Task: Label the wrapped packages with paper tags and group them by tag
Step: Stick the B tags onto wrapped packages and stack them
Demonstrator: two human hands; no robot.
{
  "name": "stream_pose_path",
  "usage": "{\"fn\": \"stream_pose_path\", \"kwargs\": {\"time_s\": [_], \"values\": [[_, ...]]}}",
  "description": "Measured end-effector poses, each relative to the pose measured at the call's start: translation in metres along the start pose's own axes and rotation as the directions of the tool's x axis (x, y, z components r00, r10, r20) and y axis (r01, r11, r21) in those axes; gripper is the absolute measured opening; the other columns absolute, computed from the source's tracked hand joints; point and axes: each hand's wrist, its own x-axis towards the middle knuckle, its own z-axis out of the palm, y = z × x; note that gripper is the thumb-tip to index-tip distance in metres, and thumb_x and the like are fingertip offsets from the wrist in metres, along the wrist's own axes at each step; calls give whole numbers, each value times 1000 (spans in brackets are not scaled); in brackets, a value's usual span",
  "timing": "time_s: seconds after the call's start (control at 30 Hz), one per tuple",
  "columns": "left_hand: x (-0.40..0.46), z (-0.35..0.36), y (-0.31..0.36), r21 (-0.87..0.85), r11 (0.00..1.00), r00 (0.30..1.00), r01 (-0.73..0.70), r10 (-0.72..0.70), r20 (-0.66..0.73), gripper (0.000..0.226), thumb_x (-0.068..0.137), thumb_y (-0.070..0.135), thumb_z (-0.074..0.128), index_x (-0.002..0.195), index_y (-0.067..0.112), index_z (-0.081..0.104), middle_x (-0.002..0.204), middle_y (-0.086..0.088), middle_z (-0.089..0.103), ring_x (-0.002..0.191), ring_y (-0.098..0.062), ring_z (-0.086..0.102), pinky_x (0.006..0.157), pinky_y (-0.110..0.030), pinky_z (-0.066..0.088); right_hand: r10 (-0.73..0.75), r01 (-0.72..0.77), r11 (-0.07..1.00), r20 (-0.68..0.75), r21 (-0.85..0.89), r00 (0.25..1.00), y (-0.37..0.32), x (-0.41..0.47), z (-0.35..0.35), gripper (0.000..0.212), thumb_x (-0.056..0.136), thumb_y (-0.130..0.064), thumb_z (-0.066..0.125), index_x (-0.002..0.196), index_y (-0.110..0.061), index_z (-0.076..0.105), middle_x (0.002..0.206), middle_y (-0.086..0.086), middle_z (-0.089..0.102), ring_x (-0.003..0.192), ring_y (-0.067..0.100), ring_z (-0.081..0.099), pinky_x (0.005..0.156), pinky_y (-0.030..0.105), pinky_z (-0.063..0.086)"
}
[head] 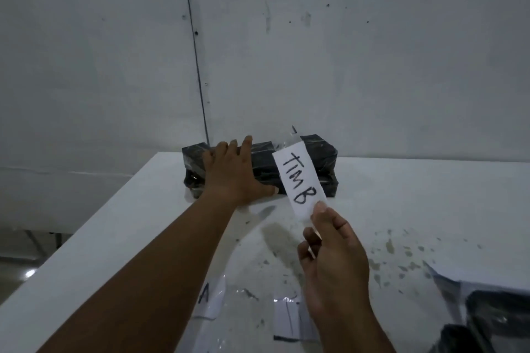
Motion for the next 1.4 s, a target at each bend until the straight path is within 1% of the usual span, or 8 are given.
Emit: {"fn": "stream_pose_path", "kwargs": {"time_s": [0.17,0.33,0.57,0.67,0.77,0.87,1.07,1.4], "values": [[16,-4,7,82,995,997,-49,43,68,133,60,96,53,163,23,11,153,-14,41,144,-35,35,119,-63,15,26,-26,999,8,42,1000,-2,3,-4,13,86,-30,78,95,-21,79,95,1,80,80,15,61,69,33,51],[7,-26,15,11,1000,997,-30,29,70,113,47,86,42,132,11,53,131,-16,47,123,-34,48,115,-50,26,6,-7,1000,64,14,998,-3,-2,-3,24,75,-39,79,92,-21,79,86,-1,78,77,14,60,68,32,50],[-37,-46,5,-457,884,980,-103,13,-196,129,35,78,44,134,-4,51,133,-24,51,128,-42,44,110,-42,26,-88,108,985,146,-137,985,-7,-23,6,32,70,-50,74,90,-26,75,89,-7,78,79,14,64,71,30,52],[-51,-43,-14,-257,928,902,-268,148,-407,88,58,77,51,103,3,70,114,-26,62,107,-48,57,96,-55,37,-162,191,966,169,-176,972,-16,-41,9,36,68,-52,73,90,-24,73,88,-9,78,76,10,65,70,28,52],[-79,-62,-28,-190,949,882,-251,143,-450,86,58,80,62,108,10,70,116,-16,60,103,-38,57,92,-48,45,-231,278,933,211,-228,950,-28,-61,10,34,70,-52,73,90,-24,74,86,-8,79,72,7,67,69,28,55],[-121,-82,-47,-286,934,914,-213,86,-397,95,45,85,74,117,24,66,113,5,51,99,-17,52,88,-43,52,-277,353,902,296,-248,914,-43,-88,5,24,76,-41,75,87,-20,76,81,-3,79,63,2,66,58,18,53],[-216,-91,-76,-432,877,953,-209,83,-292,112,40,76,86,137,30,52,125,16,50,109,-7,54,94,-38,54,-316,502,791,469,-349,824,-58,-126,-18,4,84,-23,77,86,-20,79,71,3,76,58,11,64,52,22,50],[-315,-66,-91,-616,774,986,-148,71,-149,94,33,56,98,117,47,57,120,35,56,110,20,51,82,0,41,-22,419,710,577,-566,817,-55,-167,-47,6,84,-20,80,82,-14,79,60,9,72,45,20,67,35,23,41]]}}
